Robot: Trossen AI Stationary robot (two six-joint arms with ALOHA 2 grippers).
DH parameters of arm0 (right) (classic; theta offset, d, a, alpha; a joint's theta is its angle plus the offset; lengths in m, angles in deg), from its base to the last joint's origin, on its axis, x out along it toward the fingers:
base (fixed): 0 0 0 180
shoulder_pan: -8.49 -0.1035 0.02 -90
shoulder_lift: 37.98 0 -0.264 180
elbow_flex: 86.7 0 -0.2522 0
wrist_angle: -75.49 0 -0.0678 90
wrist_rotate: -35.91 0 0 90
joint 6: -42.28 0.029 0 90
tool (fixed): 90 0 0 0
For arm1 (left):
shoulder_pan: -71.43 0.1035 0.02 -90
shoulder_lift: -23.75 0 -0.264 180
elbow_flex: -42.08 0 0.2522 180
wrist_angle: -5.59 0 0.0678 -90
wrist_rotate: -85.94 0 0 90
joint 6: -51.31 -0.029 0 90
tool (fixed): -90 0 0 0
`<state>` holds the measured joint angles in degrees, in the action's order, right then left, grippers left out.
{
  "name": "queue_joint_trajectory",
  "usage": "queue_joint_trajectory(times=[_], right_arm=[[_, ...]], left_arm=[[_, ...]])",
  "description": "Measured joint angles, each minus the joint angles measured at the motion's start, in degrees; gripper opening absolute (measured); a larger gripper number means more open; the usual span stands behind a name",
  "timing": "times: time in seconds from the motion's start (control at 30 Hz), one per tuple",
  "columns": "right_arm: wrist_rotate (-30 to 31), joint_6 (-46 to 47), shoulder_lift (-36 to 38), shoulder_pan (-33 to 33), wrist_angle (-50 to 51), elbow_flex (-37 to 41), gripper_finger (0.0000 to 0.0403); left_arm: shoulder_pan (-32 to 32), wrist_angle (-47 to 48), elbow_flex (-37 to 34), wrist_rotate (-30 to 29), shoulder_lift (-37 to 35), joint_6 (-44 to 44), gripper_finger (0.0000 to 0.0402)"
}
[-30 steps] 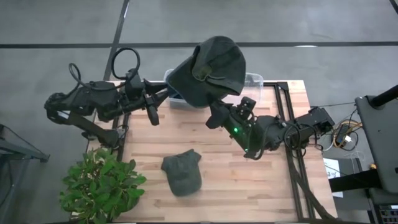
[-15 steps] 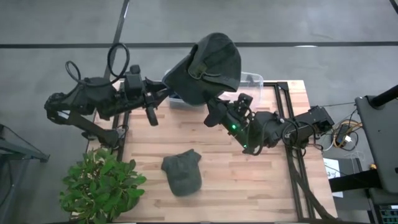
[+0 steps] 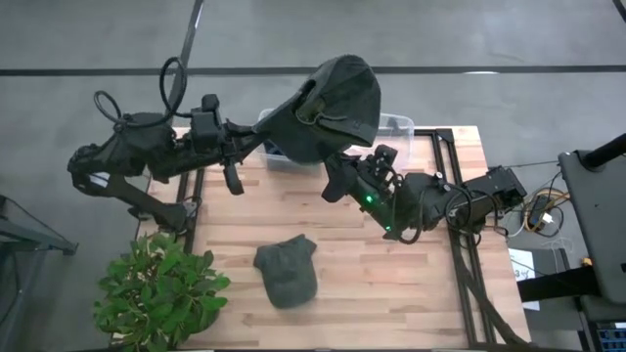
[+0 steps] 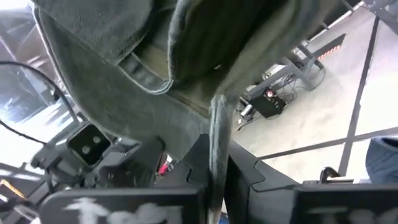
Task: Pick & Place hat
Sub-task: Put the right gray cap into the right transparent bin
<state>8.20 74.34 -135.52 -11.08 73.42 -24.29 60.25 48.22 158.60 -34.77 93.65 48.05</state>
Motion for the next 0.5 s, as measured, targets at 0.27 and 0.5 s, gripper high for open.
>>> queue_joint_trajectory(times=[0.27, 0.5], right_arm=[[-2.8, -1.3, -0.3, 0.0, 1.0, 0.1, 0.0132], [-2.6, 0.3, -0.2, 0.2, 10.4, 0.1, 0.0259]], left_arm=[[0.4, 2.1, 0.4, 0.4, -1.2, -0.1, 0.0006], [0.6, 2.0, 3.5, 0.1, -2.7, -2.7, 0.0006]])
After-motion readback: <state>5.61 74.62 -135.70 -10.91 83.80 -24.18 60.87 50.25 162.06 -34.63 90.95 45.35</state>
